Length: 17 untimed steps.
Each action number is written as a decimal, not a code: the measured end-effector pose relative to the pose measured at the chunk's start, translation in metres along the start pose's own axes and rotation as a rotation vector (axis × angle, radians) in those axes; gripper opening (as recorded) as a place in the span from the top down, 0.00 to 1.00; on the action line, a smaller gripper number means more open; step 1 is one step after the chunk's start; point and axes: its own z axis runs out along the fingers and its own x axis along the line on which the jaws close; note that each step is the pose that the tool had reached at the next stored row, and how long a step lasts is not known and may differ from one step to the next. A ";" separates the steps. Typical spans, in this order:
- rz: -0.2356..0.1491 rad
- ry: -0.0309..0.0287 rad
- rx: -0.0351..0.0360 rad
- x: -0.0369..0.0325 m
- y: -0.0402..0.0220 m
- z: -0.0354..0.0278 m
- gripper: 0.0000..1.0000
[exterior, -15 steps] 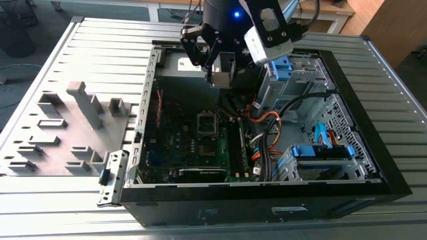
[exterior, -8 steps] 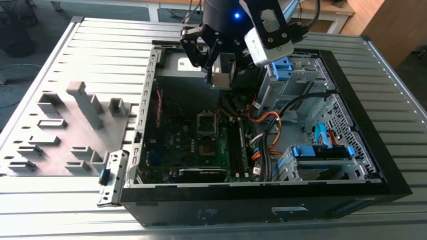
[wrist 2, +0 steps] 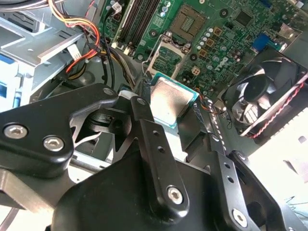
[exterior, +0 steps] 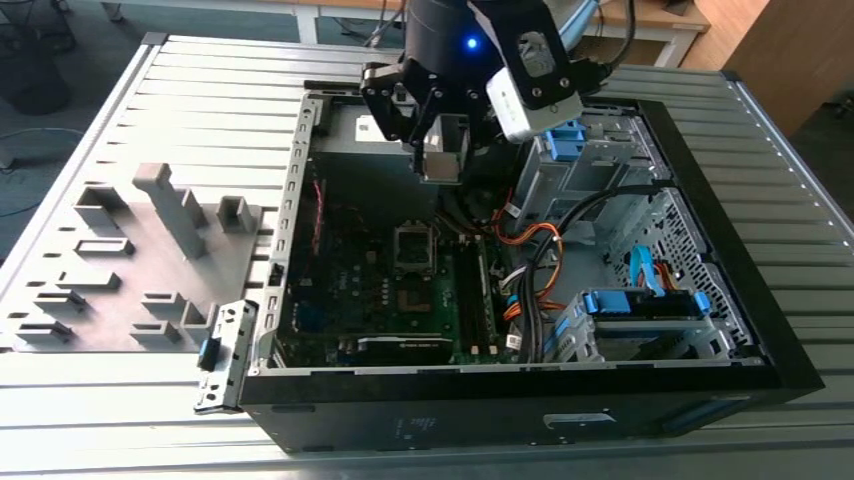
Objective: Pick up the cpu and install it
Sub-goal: 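Pick up the cpu and move it towards the insertion slot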
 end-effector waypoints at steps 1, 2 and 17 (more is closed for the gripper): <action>0.000 0.0003 0.0000 0.0000 -0.0002 0.0017 0.53; 0.000 0.0005 0.0000 0.0000 -0.0003 0.0035 0.53; 0.001 0.0060 0.0001 0.0002 -0.0030 0.0305 0.53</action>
